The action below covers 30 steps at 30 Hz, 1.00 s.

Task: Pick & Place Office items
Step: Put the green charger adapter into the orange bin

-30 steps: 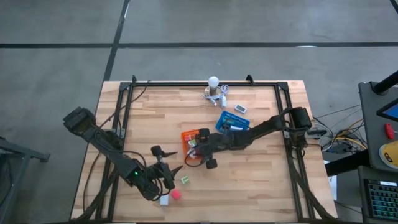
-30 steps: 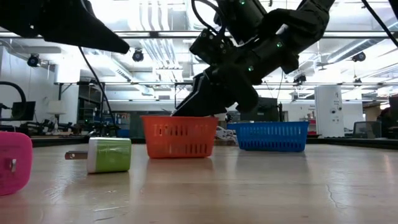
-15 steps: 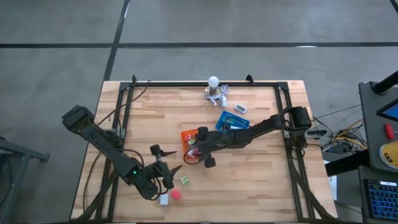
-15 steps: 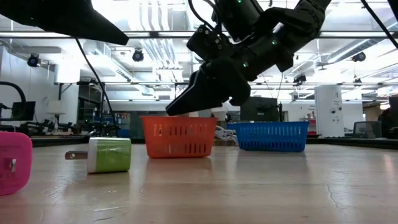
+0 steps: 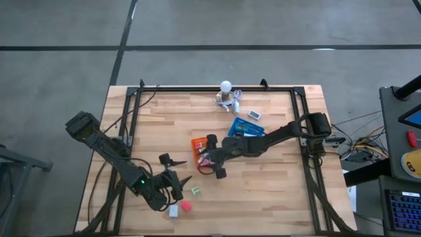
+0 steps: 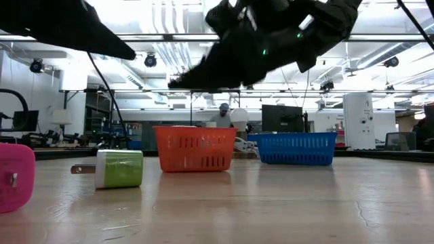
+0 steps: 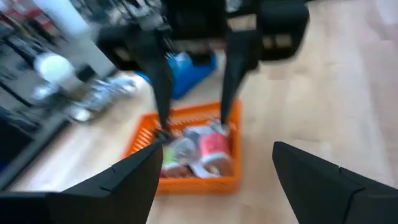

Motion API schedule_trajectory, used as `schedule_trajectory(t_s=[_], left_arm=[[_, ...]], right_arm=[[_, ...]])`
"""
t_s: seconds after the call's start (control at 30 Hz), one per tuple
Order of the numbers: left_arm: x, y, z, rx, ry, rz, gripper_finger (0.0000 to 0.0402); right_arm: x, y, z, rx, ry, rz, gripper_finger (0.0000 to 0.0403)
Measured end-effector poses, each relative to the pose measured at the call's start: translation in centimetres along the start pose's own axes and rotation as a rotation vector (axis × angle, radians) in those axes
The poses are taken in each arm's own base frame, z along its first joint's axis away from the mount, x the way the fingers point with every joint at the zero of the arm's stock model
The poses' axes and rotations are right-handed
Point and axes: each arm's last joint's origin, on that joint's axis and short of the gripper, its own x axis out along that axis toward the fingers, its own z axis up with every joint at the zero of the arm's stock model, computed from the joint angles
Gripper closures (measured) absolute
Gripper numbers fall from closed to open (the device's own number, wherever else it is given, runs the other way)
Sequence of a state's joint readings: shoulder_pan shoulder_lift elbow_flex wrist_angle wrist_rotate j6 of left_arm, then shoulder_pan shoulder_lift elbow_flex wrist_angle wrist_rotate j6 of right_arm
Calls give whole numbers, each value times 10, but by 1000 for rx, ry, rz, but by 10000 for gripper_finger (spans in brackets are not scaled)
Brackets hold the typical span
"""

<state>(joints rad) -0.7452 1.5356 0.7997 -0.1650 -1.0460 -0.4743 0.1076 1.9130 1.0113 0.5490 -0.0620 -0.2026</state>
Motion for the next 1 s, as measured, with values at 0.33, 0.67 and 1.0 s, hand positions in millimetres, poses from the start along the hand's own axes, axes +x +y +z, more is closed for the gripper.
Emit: schedule_trajectory(t_s=[0.33, 0.67, 1.0], left_arm=[[-2, -9, 3, -111, 151, -310, 94], [-1, -13, 18, -220, 245, -490, 94], [9, -12, 17, -298, 324, -535, 94]], right_arm=[[-25, 36, 38, -144, -256, 96, 175], [-69, 81, 53, -205, -421, 140, 173], [-106, 113, 41, -224, -397, 97, 163]])
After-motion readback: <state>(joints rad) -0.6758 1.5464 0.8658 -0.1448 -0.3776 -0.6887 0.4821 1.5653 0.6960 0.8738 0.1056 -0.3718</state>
